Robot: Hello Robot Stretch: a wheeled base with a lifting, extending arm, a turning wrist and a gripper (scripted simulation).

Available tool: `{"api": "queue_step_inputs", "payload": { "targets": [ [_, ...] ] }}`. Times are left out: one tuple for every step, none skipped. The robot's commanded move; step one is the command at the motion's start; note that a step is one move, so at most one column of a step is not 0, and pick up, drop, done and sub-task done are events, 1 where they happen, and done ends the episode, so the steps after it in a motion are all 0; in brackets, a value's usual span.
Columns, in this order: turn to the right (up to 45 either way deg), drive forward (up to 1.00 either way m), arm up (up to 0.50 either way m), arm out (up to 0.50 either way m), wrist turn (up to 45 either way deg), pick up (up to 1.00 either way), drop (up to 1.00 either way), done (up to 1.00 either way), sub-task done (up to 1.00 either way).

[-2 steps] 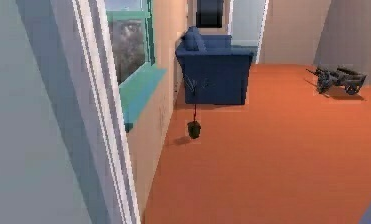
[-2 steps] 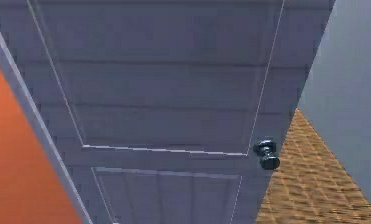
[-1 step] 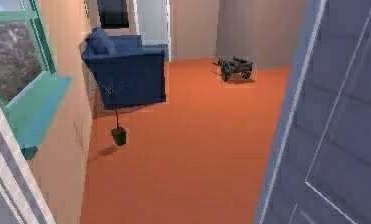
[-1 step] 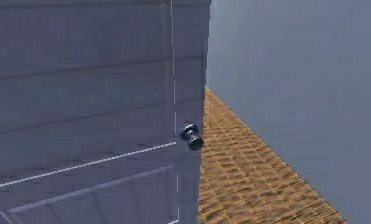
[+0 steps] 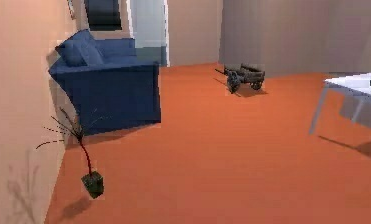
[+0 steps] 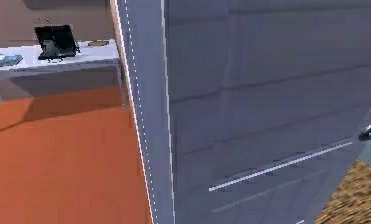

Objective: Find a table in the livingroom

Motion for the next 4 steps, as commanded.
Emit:
{"api": "queue_step_inputs", "payload": {
  "targets": [
    [36.0,0.00,0.00,0.00,0.0,0.00,0.00,0.00,0.00],
    [0.0,0.35,0.00,0.00,0.0,0.00,0.00,0.00,0.00],
    [30.0,0.00,0.00,0.00,0.0,0.00,0.00,0.00,0.00],
    [0.0,1.00,0.00,0.00,0.0,0.00,0.00,0.00,0.00]
  ]
}}
